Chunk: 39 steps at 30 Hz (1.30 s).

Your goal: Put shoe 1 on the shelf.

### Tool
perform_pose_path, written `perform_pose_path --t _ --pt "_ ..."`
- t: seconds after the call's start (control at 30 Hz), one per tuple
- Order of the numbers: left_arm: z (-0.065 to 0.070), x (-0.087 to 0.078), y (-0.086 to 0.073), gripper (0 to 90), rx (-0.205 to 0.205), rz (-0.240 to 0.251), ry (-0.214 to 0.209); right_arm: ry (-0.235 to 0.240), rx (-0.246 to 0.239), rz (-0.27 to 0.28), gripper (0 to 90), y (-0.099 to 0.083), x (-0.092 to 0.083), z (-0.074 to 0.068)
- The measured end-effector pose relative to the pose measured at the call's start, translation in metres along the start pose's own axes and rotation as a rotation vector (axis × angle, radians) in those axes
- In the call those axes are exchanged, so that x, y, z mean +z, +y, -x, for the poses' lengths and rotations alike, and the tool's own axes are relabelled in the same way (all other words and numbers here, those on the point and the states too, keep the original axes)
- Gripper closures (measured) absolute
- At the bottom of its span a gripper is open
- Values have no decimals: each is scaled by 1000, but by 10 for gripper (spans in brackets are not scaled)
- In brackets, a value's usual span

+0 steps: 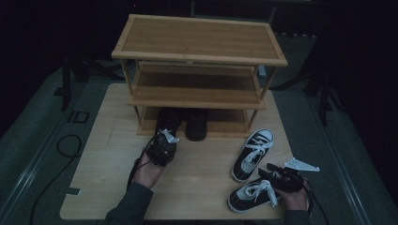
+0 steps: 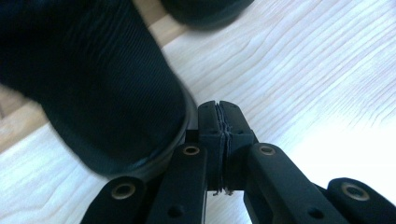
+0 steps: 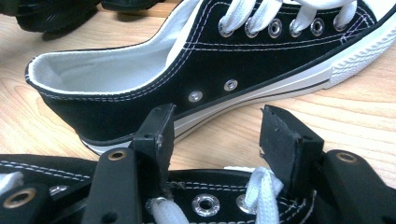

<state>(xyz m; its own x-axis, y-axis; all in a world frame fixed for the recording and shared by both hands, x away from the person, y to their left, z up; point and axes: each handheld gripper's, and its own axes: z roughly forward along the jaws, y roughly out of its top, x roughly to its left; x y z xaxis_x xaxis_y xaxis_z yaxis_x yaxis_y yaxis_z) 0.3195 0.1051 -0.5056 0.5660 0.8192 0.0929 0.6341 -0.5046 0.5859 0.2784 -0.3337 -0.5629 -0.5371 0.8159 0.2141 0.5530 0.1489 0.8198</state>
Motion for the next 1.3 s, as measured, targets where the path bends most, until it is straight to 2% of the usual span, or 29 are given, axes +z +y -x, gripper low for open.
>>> perform_pose_path --t 0.2,0.27,0.37,0.63,0.73,0.87,1.1,1.3 --pt "-10 1 -13 888 -32 -17 25 0 -1 0 447 0 0 0" --pt "-14 1 -15 892 -42 -18 15 0 0 0 447 0 0 0" --pt "-17 -1 -16 896 -35 -26 41 1 0 -1 447 0 0 0" --pt "-25 -1 -9 896 -35 -12 50 0 0 0 447 0 0 0" --pt "-23 -2 -8 884 -26 -10 52 1 0 0 447 0 0 0" --pt "-19 2 -17 884 -22 -32 45 2 1 1 447 0 0 0" --pt "-30 9 -38 884 -64 -82 70 0 0 1 447 0 0 0" --pt "-40 21 -42 883 -104 -101 78 -1 -1 1 447 0 0 0"
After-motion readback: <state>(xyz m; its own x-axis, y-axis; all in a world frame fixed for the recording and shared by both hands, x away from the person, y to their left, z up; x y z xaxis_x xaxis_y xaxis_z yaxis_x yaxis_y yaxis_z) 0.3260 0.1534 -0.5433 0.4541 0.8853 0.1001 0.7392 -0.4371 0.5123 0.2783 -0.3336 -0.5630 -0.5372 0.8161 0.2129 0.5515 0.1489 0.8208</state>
